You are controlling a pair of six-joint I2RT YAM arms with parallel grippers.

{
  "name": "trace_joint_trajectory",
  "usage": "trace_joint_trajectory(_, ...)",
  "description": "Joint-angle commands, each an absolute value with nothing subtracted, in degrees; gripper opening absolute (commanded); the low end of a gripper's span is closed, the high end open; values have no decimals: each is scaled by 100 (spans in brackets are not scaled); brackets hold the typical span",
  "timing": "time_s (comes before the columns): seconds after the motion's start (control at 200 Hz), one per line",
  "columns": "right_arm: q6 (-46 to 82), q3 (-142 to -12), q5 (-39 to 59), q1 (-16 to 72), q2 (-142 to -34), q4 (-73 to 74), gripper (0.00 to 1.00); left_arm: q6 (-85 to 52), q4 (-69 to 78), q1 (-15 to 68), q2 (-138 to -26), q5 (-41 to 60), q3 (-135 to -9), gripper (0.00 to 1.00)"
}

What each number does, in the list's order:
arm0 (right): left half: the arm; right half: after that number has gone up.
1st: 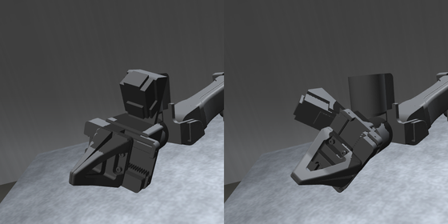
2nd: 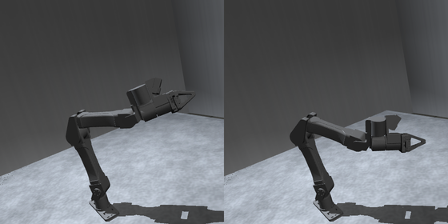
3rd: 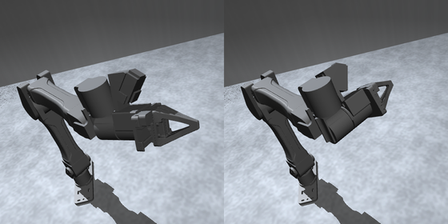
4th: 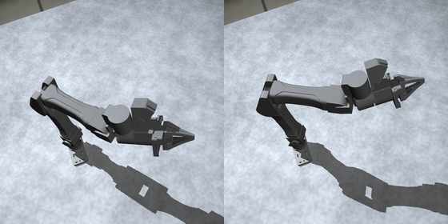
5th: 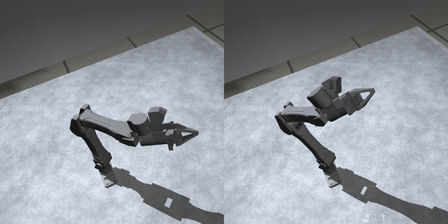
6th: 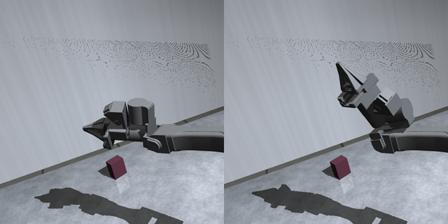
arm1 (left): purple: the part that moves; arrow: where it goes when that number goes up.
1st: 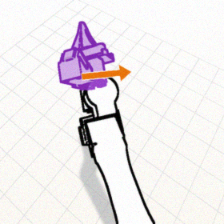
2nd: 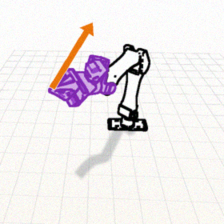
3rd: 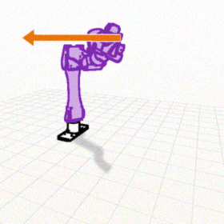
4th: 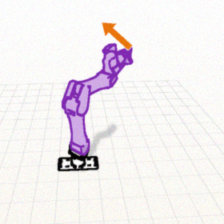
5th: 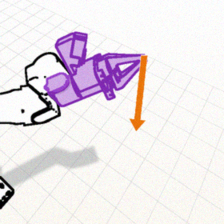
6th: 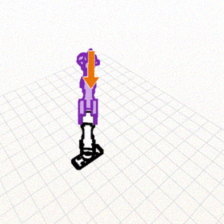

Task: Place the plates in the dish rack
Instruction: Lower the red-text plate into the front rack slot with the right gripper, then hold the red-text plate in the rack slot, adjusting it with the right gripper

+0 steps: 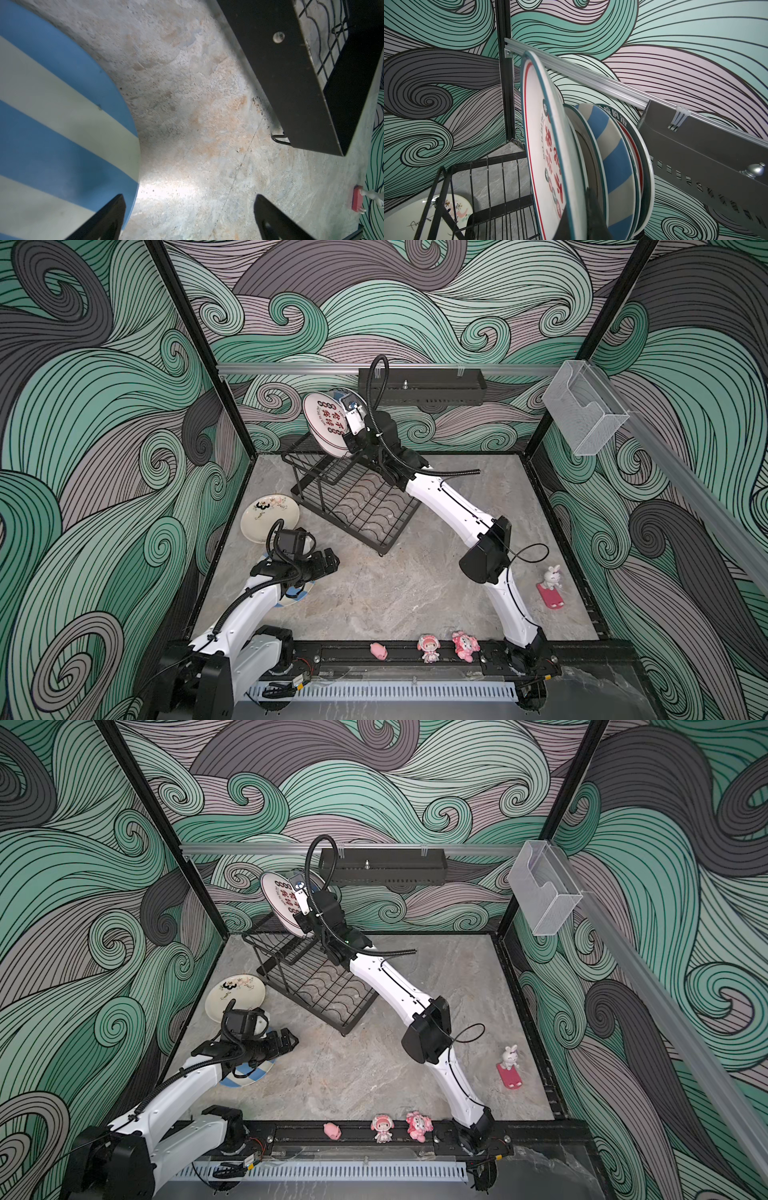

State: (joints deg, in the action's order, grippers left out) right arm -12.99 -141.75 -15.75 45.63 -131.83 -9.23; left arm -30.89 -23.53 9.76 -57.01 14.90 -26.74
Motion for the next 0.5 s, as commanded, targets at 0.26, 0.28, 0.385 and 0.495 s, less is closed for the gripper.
trace_joint_trajectory(0.26,-1307,-14418,-1845,4536,-13403,-326,0,-3015,-2412,984,-5733,1573,-2702,99)
trace_joint_trajectory(0.28,-1307,-14423,-1846,4540,-13411,-327,0,-3015,-2413,982,-5734,1573,-2706,99)
trace_joint_trajectory(0.385,-1332,-14427,-1852,4527,-13455,-297,0,-3015,-2403,984,-5738,1578,-2703,99)
trace_joint_trajectory(0.495,-1263,-14425,-1812,4509,-13474,-352,0,-3015,-2394,984,-5750,1582,-2707,99)
